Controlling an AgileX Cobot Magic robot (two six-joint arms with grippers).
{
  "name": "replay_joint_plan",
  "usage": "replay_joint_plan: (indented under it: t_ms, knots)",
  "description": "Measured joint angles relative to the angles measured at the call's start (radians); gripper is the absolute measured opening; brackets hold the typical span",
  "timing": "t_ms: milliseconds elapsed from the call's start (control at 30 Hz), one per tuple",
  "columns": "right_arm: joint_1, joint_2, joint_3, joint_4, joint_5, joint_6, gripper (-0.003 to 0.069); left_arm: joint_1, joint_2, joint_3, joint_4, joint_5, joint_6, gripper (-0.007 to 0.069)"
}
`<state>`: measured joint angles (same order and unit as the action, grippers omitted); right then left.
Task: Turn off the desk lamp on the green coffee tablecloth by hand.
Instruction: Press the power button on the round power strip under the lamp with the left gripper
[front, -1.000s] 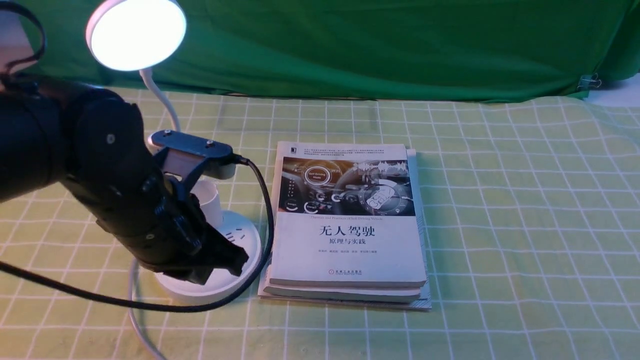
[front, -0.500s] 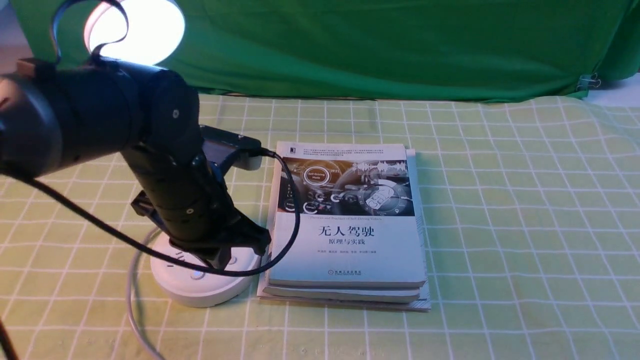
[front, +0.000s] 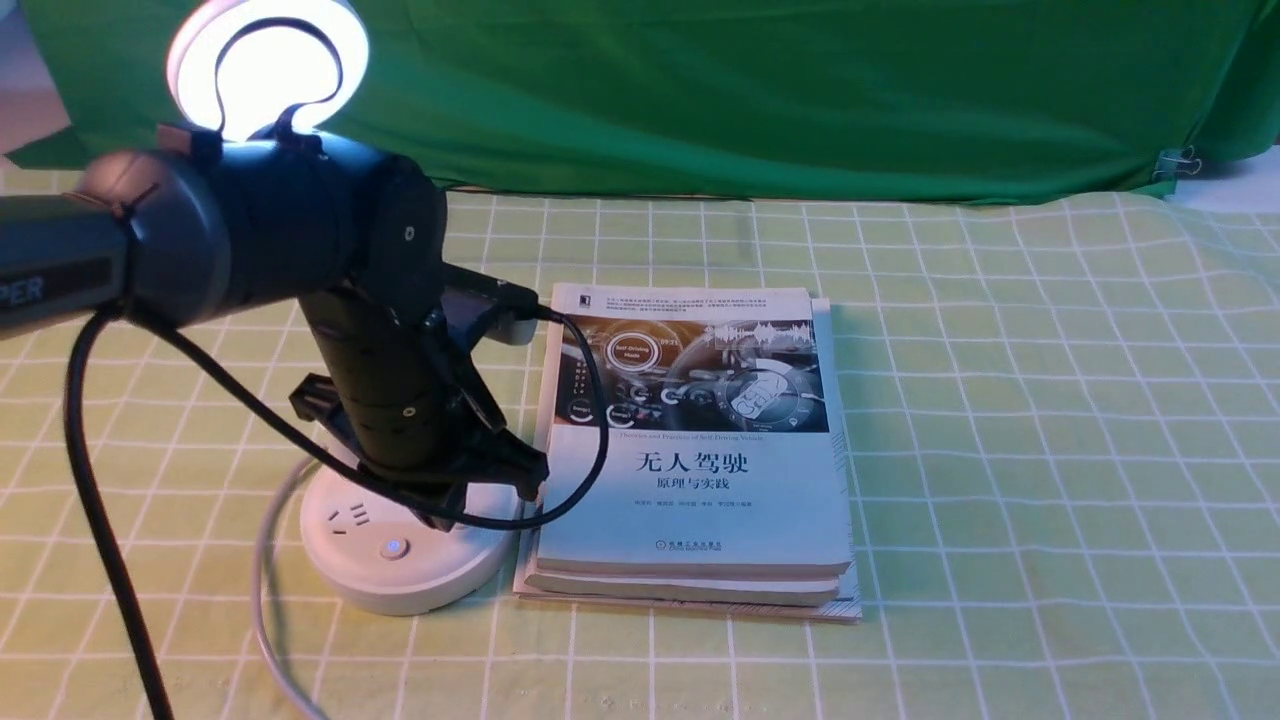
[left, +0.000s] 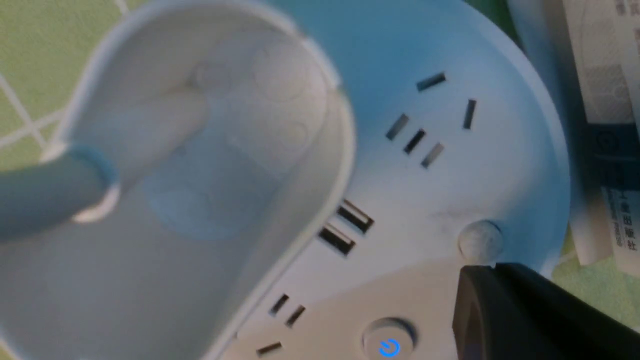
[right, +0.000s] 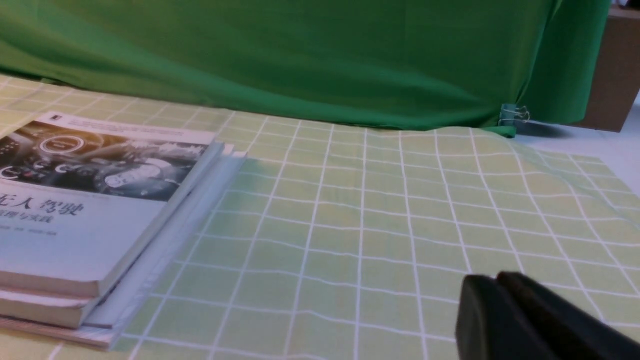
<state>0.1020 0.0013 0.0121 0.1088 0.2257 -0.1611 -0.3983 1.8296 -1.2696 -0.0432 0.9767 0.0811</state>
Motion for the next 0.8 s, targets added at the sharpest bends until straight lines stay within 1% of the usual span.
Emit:
replay_joint_plan:
  t_ms: [200,467,800]
  knots:
    - [0.0,0.0,0.0,0.0,-0.001,0.0,0.0029,0.001,0.003,-0.002,-0.026,-0.041,0.003,-0.0004]
    - [0.0,0.0,0.0,0.0,-0.002,0.0,0.0029,0.001,0.01,-0.002,-0.023,-0.079,0.004,-0.0004]
    - [0.0,0.0,0.0,0.0,-0.002,0.0,0.0029,0.001,0.069,-0.022,-0.02,-0.083,0.006,-0.0004]
